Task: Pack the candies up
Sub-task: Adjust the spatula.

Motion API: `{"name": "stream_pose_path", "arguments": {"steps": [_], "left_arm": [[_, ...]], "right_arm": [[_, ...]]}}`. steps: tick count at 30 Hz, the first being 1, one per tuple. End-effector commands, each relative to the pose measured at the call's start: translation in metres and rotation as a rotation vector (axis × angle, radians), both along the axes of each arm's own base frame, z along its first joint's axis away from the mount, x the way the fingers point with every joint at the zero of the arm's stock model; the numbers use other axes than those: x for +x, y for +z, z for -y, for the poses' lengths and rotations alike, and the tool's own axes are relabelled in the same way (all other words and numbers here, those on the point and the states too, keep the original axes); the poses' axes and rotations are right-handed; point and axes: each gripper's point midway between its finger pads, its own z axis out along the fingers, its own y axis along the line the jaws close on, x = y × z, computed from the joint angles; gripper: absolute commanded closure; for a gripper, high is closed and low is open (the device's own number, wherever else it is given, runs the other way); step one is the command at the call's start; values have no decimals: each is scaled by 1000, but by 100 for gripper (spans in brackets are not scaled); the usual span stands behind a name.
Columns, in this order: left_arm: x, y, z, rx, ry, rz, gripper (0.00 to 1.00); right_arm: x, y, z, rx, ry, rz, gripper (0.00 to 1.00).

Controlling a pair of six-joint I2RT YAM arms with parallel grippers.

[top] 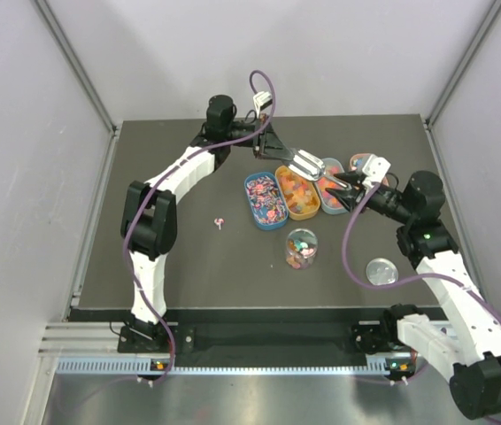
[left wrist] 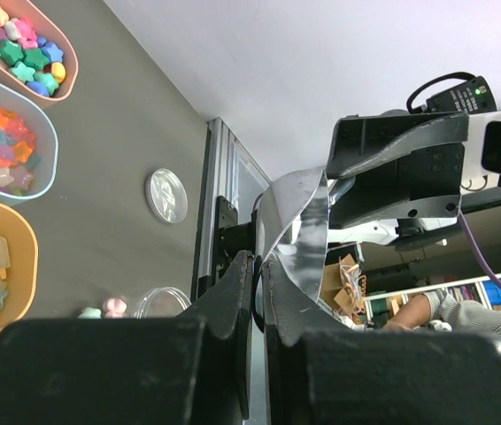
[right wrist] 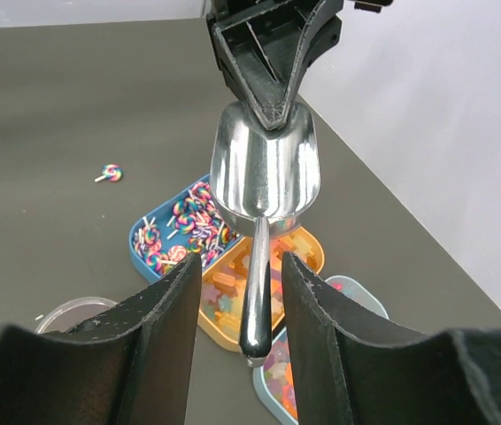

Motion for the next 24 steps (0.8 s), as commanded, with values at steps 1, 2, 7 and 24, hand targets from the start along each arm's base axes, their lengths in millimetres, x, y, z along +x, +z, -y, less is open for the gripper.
{"name": "stream_pose_path", "arguments": {"steps": [1, 2, 7, 24], "left_arm": [[-5, 23, -1, -42, -32, 108, 100], [-5, 22, -1, -41, -32, 107, 100], [-7, 21, -1, -38, -35, 103, 100], [-5, 19, 2, -38, -41, 103, 100]], "right_arm": [[5, 7, -4, -1, 10, 61, 59], [5, 8, -4, 2, 7, 66, 59], [11, 11, -4, 20, -1, 71, 60], [14, 13, -8, 39, 10, 70, 72]]}}
